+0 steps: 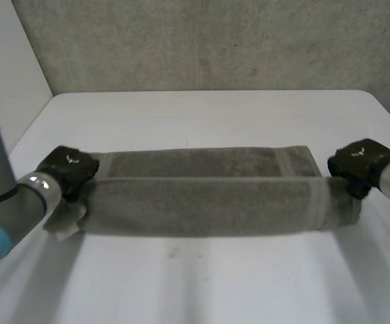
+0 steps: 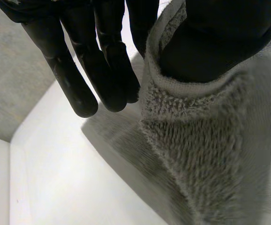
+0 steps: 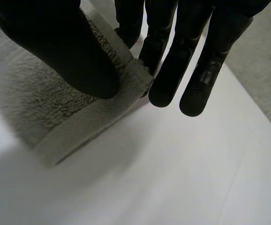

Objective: Fold the towel.

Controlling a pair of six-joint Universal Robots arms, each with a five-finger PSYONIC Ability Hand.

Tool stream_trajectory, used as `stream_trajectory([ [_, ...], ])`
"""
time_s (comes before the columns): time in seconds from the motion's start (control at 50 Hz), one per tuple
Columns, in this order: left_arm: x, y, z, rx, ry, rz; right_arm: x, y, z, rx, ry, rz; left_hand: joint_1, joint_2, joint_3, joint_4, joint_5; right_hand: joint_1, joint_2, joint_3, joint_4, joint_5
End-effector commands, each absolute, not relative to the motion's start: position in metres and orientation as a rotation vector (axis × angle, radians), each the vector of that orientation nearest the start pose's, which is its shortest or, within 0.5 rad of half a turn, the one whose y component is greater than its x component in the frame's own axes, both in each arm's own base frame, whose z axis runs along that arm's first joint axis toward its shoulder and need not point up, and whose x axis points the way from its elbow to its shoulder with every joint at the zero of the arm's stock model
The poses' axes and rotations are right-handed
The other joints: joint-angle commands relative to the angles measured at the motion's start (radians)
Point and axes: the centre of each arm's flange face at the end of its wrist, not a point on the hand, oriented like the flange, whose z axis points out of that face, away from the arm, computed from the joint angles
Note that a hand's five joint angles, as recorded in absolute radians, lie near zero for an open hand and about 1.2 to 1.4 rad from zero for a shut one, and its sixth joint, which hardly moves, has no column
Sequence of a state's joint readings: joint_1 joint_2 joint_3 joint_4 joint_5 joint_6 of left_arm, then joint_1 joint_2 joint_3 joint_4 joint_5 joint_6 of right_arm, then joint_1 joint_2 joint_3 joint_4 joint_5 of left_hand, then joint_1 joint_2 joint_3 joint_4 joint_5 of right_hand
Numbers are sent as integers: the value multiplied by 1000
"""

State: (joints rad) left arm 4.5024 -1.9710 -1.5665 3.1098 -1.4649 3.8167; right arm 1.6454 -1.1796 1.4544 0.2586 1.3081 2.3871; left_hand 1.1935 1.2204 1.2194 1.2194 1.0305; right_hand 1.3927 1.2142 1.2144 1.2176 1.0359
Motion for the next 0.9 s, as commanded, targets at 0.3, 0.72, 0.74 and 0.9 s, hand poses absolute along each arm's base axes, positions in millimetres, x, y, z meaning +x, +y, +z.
stream_trajectory([
  [0.3, -246, -429, 117, 1169, 2045, -1878, 234, -433, 156, -1036, 2214, -2299, 203, 176, 177, 177, 191, 4, 182, 182, 179, 186],
  [0.72, -250, -445, 155, 931, 2106, -2132, 247, -437, 152, -1041, 2167, -2365, -1019, -1046, -1045, -1045, -1031, -1218, -1040, -1040, -1043, -1036],
  [0.74, -250, -445, 155, 930, 2106, -2132, 248, -432, 158, -1039, 2163, -2368, -1019, -1046, -1045, -1045, -1031, -1218, -1040, -1040, -1043, -1036],
  [0.9, -247, -425, 186, 860, 2177, -2195, 247, -409, 181, -1045, 2153, -2367, -1019, -1046, -1045, -1045, -1031, -1218, -1040, -1040, -1043, -1036],
])
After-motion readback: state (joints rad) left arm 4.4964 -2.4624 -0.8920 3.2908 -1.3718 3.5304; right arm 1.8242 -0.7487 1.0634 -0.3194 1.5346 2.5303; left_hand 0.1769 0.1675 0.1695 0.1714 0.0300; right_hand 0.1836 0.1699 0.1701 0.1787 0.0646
